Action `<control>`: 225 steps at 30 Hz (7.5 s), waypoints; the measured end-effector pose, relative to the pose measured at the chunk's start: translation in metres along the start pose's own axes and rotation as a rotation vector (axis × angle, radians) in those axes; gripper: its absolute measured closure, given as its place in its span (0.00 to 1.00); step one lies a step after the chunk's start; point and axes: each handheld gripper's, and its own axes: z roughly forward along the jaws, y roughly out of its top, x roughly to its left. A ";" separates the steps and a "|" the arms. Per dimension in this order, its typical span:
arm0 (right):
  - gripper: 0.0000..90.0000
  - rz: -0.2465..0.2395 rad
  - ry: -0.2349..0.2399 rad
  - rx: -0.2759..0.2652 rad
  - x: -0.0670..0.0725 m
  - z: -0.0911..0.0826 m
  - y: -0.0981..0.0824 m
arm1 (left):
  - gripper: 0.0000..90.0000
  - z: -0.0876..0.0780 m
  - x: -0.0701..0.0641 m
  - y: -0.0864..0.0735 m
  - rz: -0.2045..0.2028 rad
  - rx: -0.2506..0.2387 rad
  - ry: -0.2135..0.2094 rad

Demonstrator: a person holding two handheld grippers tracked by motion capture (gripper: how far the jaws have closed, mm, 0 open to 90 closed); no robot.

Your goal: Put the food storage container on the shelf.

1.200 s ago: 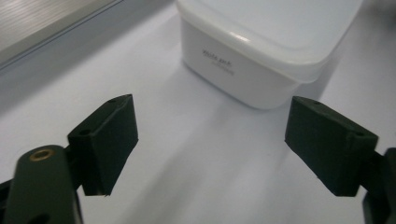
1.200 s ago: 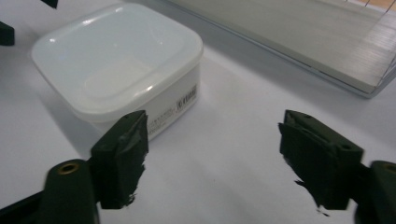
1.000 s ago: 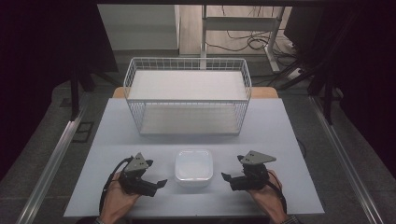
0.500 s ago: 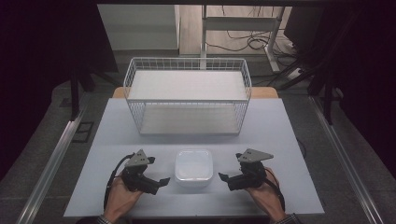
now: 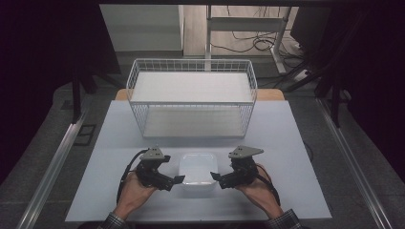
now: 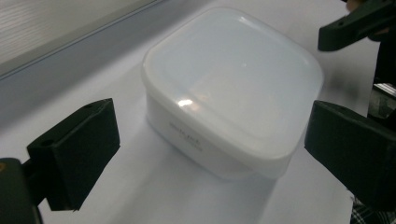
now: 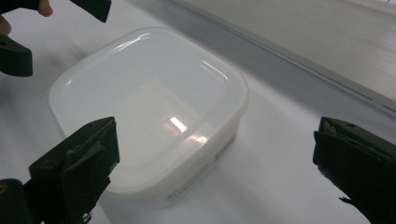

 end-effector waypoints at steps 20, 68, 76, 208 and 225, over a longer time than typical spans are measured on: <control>0.23 0.172 0.146 0.094 -0.008 0.024 0.003 | 0.19 0.025 0.010 0.001 -0.072 0.026 -0.057; 0.87 0.254 0.064 0.002 0.011 -0.017 0.000 | 0.88 -0.011 -0.010 -0.005 -0.212 -0.047 0.030; 0.87 0.216 0.074 -0.064 0.005 -0.024 0.019 | 0.88 -0.025 -0.008 0.012 -0.187 -0.095 0.045; 0.18 0.173 -0.087 -0.226 -0.079 0.000 0.223 | 0.15 -0.062 0.097 0.198 -0.060 -0.229 0.212; 0.01 0.016 -0.077 -0.174 -0.055 -0.006 0.197 | 0.04 -0.073 0.080 0.169 -0.001 -0.235 0.118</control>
